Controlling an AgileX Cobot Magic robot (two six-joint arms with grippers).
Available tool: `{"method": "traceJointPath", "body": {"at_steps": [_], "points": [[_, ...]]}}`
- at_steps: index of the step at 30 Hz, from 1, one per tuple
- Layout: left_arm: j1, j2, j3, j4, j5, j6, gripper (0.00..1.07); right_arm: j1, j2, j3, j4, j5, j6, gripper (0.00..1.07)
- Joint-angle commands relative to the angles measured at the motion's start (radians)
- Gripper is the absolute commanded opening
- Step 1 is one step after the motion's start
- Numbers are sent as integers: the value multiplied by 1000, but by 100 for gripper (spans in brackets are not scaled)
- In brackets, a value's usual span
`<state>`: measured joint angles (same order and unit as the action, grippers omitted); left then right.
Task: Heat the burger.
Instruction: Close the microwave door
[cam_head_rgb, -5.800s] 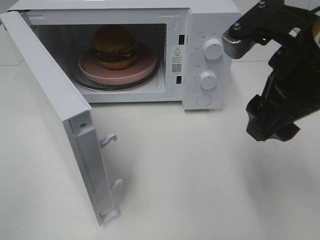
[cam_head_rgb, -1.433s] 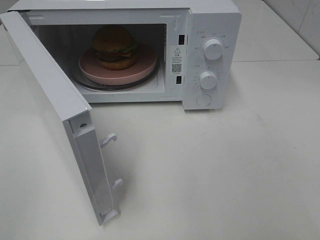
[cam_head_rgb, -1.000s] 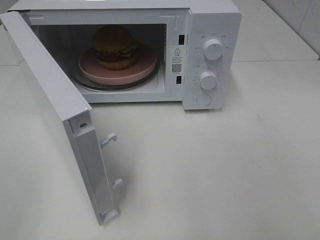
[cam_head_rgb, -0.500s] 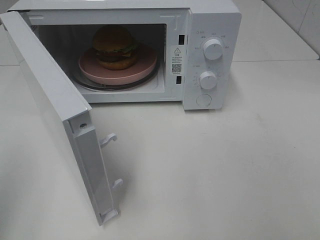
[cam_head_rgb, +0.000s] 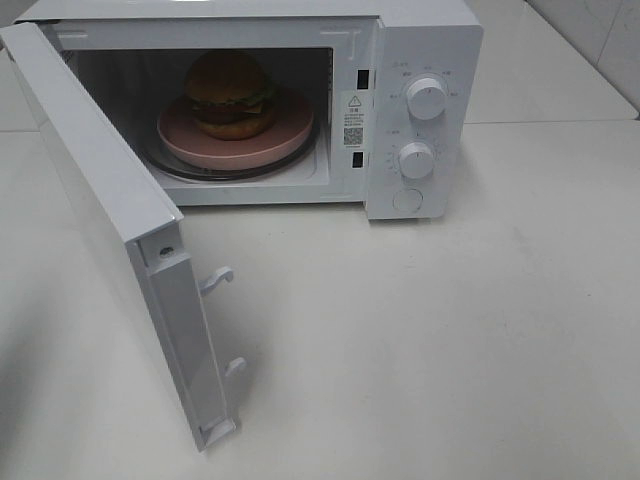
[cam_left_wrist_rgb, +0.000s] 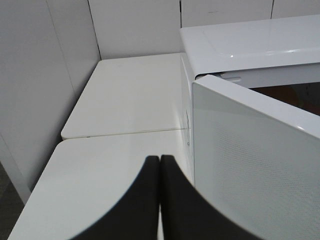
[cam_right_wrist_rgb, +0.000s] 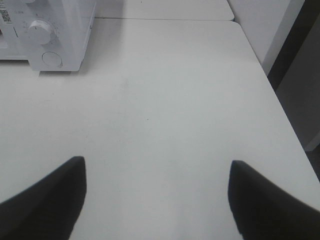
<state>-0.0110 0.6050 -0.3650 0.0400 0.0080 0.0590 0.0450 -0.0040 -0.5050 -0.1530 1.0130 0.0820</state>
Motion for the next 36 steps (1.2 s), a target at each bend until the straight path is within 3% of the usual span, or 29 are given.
{"method": "traceJointPath", "body": {"at_steps": [1, 2, 4, 9, 19, 22, 27, 31, 36], "points": [[-4, 48, 65, 4, -192, -3, 0, -6, -26, 2, 4, -5, -6, 76], [-4, 48, 65, 4, -192, -3, 0, -6, -26, 2, 4, -5, -6, 76], [-4, 112, 127, 5, -387, -3, 0, -6, -26, 2, 4, -5, -6, 76], [-4, 224, 161, 38, -556, -4, 0, -6, -26, 2, 4, -5, -6, 76], [-4, 470, 161, 56, -732, -12, 0, -6, -26, 2, 4, -5, -6, 76], [-4, 572, 161, 114, -827, -65, 0, -6, -26, 2, 4, -5, -6, 76], [-4, 679, 156, 216, -942, -107, 0, -6, -26, 2, 4, -5, -6, 76], [-4, 736, 142, 245, -970, -141, 0, -6, -26, 2, 4, -5, -6, 76], [-4, 828, 88, 357, -1008, -190, 0, -6, -26, 2, 4, -5, -6, 76]]}}
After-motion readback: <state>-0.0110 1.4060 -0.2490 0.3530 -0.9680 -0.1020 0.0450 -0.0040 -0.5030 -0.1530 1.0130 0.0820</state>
